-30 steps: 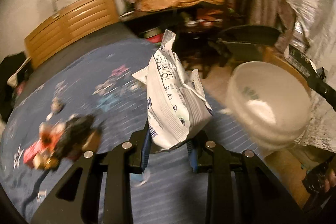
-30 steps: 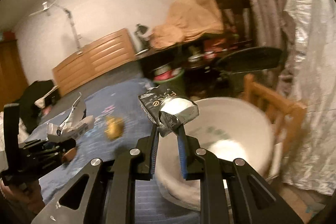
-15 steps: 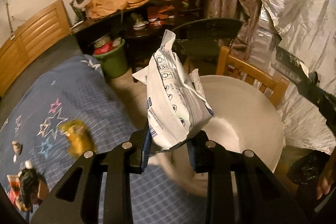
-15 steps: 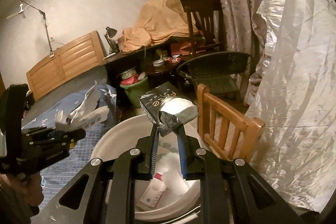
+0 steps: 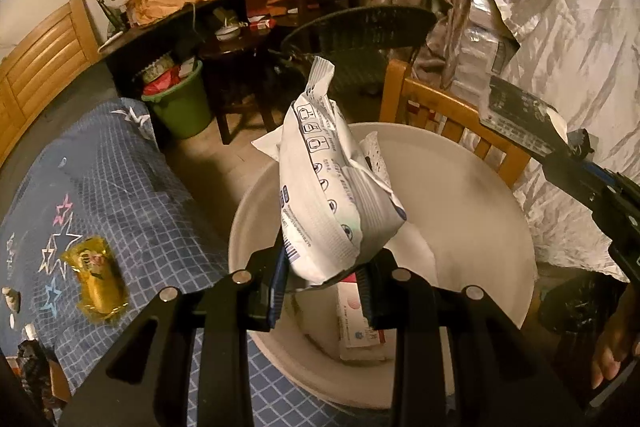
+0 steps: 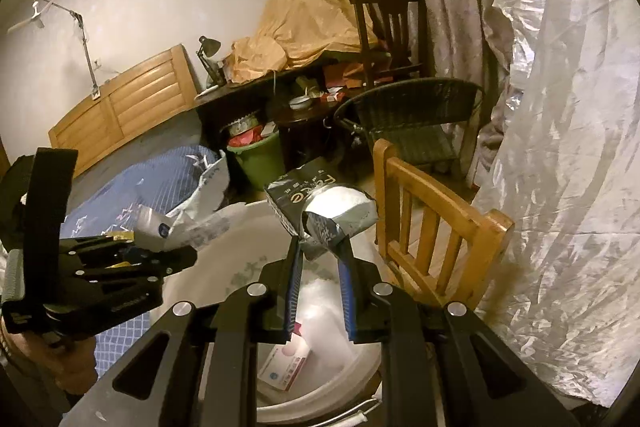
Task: Collect trash
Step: 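Open both tools to drop the wrapper and packet into the bucket, then move both open tools back toward the remaining clutter on the bed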
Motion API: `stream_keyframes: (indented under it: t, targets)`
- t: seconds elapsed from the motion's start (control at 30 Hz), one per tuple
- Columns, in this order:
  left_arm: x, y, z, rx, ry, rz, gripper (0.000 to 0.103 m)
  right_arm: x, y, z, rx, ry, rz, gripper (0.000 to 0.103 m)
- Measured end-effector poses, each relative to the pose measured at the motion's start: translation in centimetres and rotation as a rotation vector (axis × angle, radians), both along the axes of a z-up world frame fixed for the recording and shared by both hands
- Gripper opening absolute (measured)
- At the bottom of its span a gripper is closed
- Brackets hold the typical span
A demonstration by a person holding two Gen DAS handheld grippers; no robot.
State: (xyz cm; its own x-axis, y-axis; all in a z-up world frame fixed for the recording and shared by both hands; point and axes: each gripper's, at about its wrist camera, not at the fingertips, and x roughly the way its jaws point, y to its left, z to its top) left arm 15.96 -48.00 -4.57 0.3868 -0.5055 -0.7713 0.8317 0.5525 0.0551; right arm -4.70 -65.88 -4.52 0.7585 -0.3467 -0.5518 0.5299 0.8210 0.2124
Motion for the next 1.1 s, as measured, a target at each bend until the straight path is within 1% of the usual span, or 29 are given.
stream_keyframes:
  t: [0.07, 0.1, 0.13, 0.17, 0.2, 0.23, 0.37, 0.5, 0.63, 0.7, 0.77, 0.93, 1.0, 1.1]
  targets:
    - [0.2, -0.3, -0.4, 0.002, 0.020, -0.008, 0.033, 0.4, -0.1, -0.2, 0.000, 0.005, 0.005, 0.020]
    - [0.4, -0.6, -0.7, 0.016, 0.034, -0.011, 0.041, 0.6, 0.1, -0.3, 0.000, 0.011, 0.014, 0.020]
    - [0.6, -0.5, -0.8, 0.027, 0.035, -0.003, 0.065, 1.2, 0.0, -0.6, 0.001, 0.028, 0.028, 0.026]
    - [0.7, -0.4, -0.9, 0.028, 0.028, 0.010, 0.073, 1.5, 0.0, -0.7, 0.002, 0.039, 0.022, 0.041]
    - [0.9, -0.2, -0.8, 0.017, 0.019, 0.020, 0.073, 1.7, -0.1, -0.8, 0.006, 0.043, 0.008, 0.045]
    - [1.1, -0.1, -0.8, 0.017, 0.023, 0.025, 0.073, 1.7, -0.2, -0.8, 0.012, 0.034, 0.009, 0.046]
    - [2.2, 0.7, -0.7, 0.006, 0.037, 0.067, 0.073, 1.6, -0.3, -0.8, 0.021, 0.010, -0.001, 0.046]
    - [2.5, 1.6, -0.8, -0.008, 0.052, 0.087, 0.073, 1.6, -0.1, -1.0, 0.026, 0.012, -0.004, 0.046]
    - [2.1, 2.9, -0.8, -0.014, 0.033, 0.106, 0.073, 1.5, 0.5, -0.9, 0.028, -0.002, -0.007, 0.046]
    - [1.9, 4.0, -0.8, -0.020, 0.003, 0.129, 0.074, 1.4, 1.1, -0.8, 0.020, -0.014, -0.006, 0.046]
    - [1.8, 5.7, -0.8, -0.028, -0.034, 0.165, 0.076, 1.5, 2.0, -0.7, 0.008, -0.027, -0.002, 0.046]
    - [2.0, 10.4, -1.0, -0.044, -0.068, 0.243, 0.077, 1.8, 5.9, -0.3, -0.046, -0.067, 0.016, 0.046]
    - [2.3, 12.8, -1.0, -0.053, -0.069, 0.280, 0.077, 2.0, 7.7, -0.1, -0.071, -0.083, 0.036, 0.046]
    - [3.3, 17.7, -1.0, -0.077, -0.038, 0.364, 0.077, 2.7, 11.0, -0.2, -0.098, -0.100, 0.092, 0.046]
